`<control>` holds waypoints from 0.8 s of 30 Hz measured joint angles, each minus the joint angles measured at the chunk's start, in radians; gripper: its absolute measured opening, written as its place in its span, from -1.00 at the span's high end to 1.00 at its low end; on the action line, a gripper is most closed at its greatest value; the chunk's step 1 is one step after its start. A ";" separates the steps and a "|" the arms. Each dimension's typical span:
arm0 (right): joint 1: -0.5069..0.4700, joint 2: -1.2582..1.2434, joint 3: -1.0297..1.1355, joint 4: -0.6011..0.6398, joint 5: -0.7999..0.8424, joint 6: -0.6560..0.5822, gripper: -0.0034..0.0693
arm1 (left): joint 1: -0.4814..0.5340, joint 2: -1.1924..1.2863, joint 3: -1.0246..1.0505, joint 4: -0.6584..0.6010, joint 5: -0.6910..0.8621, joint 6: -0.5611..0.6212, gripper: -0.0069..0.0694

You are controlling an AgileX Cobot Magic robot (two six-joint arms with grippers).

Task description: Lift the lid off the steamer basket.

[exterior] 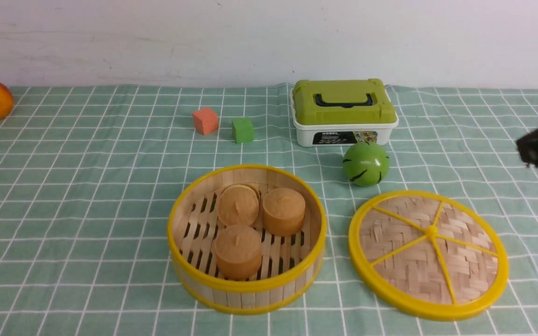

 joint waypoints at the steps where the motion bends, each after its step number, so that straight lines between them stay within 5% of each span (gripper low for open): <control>1: 0.000 -0.057 0.034 0.007 -0.010 0.000 0.76 | 0.000 0.000 0.000 0.000 0.000 0.000 0.19; 6: 0.000 -0.328 0.213 0.022 -0.084 0.001 0.96 | 0.000 0.000 0.000 0.000 0.000 0.000 0.19; 16: 0.000 -0.736 0.547 -0.002 -0.207 0.001 0.96 | 0.000 0.000 0.000 0.000 0.000 0.000 0.19; 24: 0.000 -0.918 0.835 -0.150 -0.424 0.083 0.96 | 0.000 0.000 0.000 0.000 0.000 0.000 0.19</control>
